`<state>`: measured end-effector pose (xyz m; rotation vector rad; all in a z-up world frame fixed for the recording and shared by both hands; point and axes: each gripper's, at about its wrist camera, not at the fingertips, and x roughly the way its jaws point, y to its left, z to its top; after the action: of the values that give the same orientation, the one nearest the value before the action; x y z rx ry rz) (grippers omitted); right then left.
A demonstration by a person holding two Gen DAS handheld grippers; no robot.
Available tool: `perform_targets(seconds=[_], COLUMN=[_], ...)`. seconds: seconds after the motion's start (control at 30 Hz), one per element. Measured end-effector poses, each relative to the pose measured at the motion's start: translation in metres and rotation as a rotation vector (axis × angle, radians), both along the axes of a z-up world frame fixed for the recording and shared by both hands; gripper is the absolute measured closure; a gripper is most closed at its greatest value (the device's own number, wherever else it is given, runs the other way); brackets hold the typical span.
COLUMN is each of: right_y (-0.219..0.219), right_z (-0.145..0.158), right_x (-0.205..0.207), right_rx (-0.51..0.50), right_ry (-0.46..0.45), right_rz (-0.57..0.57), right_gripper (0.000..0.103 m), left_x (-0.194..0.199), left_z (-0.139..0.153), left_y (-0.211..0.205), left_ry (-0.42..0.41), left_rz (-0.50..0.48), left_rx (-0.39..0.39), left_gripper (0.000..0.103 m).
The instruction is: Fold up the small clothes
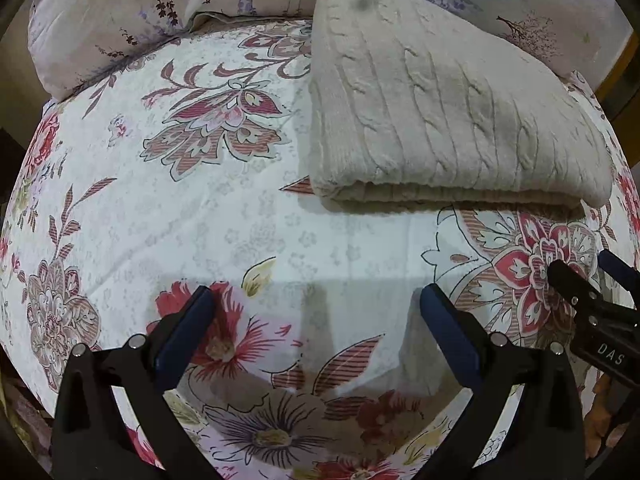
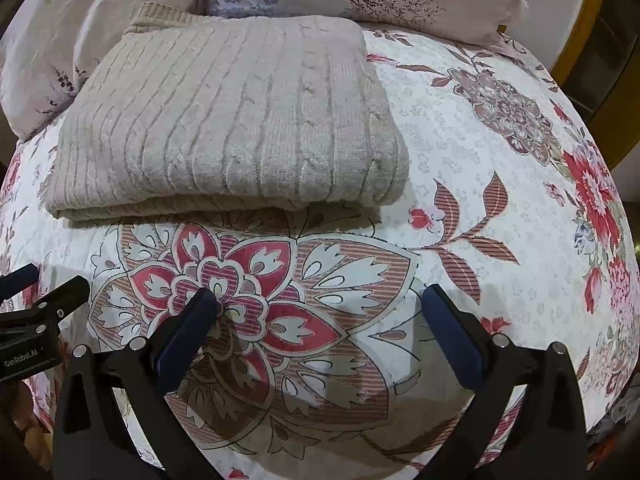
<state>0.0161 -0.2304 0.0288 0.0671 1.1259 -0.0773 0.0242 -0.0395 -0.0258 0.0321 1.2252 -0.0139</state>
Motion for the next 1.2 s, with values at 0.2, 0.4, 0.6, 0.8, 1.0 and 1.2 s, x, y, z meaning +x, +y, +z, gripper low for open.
perform_targets(seconds=[0.2, 0.4, 0.6, 0.8, 1.0, 1.2], right_y=[0.0007, 0.0008, 0.0003, 0.0005, 0.0004, 0.0005], right_z=[-0.001, -0.0012, -0.001, -0.0007, -0.0006, -0.0007], right_x=[0.0003, 0.0004, 0.0006, -0.0003, -0.0005, -0.0007], right_rx=[0.0, 0.001, 0.001, 0.0, 0.0, 0.0], right_ry=[-0.003, 0.002, 0.0, -0.006, -0.006, -0.006], right_rz=[-0.012, -0.018, -0.017, -0.018, -0.017, -0.017], right_gripper=[0.001, 0.001, 0.001, 0.001, 0.001, 0.001], left_x=[-0.0001, -0.0002, 0.0021, 0.0, -0.0002, -0.0004], left_z=[-0.0003, -0.0005, -0.0005, -0.0003, -0.0002, -0.0001], left_y=[-0.001, -0.0013, -0.0003, -0.0009, -0.0012, -0.0011], left_ry=[-0.001, 0.0, -0.004, -0.006, -0.008, -0.008], left_rz=[0.002, 0.001, -0.001, -0.001, -0.001, -0.002], left_rx=[0.0, 0.0, 0.0, 0.0, 0.0, 0.0], left_gripper=[0.002, 0.002, 0.002, 0.002, 0.002, 0.002])
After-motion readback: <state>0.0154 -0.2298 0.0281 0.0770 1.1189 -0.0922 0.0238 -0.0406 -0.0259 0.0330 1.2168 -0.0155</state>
